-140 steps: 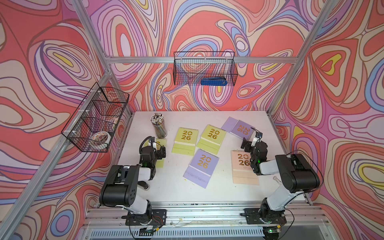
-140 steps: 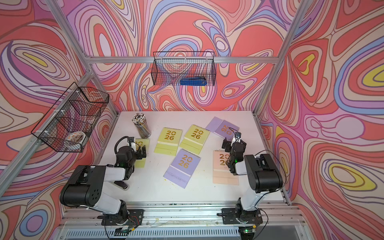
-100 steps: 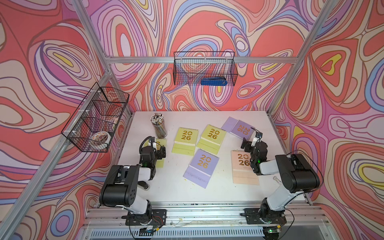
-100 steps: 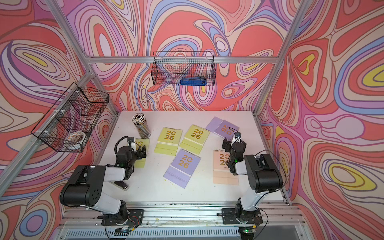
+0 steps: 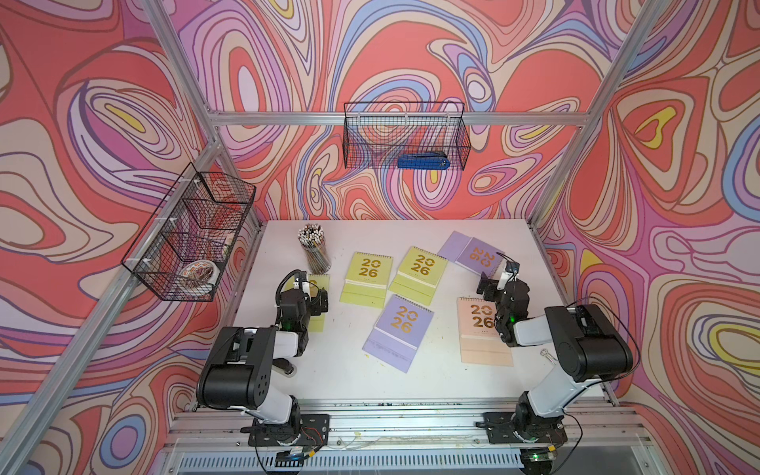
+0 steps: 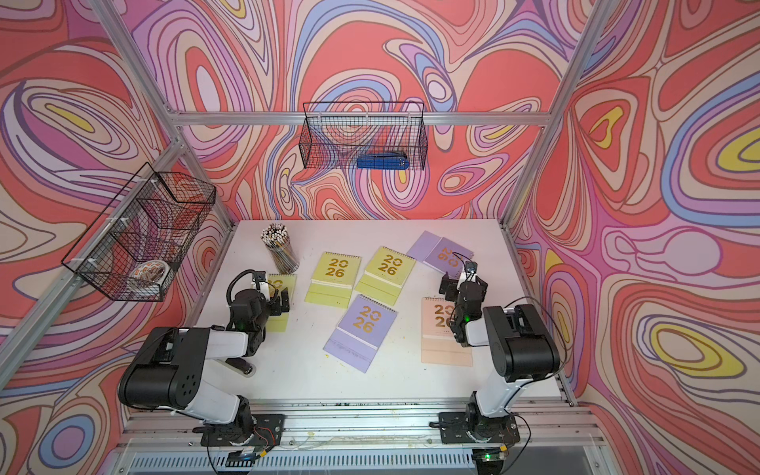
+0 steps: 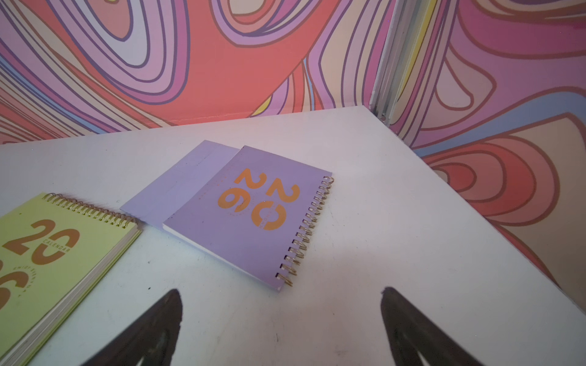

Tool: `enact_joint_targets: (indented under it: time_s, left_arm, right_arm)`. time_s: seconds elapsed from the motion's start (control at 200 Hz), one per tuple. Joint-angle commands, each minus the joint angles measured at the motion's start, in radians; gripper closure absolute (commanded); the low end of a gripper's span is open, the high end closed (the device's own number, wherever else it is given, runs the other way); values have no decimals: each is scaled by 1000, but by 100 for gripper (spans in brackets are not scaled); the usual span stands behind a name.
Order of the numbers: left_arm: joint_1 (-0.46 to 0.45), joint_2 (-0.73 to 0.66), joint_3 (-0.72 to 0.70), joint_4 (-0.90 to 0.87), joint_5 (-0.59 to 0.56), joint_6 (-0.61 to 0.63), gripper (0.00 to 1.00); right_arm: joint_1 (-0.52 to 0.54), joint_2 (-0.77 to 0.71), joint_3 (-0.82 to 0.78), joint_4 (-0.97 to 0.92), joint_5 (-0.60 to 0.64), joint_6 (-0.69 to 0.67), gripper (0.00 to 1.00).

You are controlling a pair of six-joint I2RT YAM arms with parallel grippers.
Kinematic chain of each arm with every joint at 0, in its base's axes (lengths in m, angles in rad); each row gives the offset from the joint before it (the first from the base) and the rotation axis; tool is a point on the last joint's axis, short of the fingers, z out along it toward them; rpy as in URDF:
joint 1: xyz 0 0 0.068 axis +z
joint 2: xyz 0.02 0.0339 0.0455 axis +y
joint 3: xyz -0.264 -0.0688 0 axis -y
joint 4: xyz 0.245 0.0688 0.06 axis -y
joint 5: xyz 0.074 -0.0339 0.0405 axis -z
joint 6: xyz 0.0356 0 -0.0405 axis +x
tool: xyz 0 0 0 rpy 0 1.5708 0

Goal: Stack the calendars
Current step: Adjust the calendar at the center of the board.

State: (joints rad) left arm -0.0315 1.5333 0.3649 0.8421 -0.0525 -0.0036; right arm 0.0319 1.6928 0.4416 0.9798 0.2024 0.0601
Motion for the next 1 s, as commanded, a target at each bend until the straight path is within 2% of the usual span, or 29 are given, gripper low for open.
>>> enact_joint_targets:
  time_s: [0.0, 0.09, 0.165, 0.3, 0.451, 0.566, 0.736, 0.856, 0.997]
  left_arm:
    - [5, 7, 16, 41, -3, 7, 0]
    - [5, -20, 17, 23, -46, -8, 0]
    - [4, -87, 42, -77, -73, -16, 0]
    - [-17, -226, 116, -317, -174, -52, 0]
    - [-31, -383, 223, -639, -176, -140, 1]
    - [-61, -489, 256, -817, -181, -177, 3]
    - [-150, -584, 288, -964, -129, -267, 11]
    - [-187, -578, 320, -1066, -39, -353, 19]
    - [-220, -539, 311, -1092, 126, -502, 33]
  right_arm:
    - [-6, 13, 5, 22, 17, -8, 1]
    - [-6, -33, -20, 33, 24, -7, 2]
    - [-6, -116, -31, -39, 51, 7, 1]
    - [-4, -291, 14, -335, 79, 104, 2]
    - [5, -438, 86, -698, 109, 259, 1]
    - [32, -502, 137, -931, 91, 335, 2]
    - [128, -511, 228, -1196, 49, 481, 1]
    - [231, -472, 316, -1339, 53, 568, 1]
    - [333, -425, 376, -1449, -5, 667, 2]
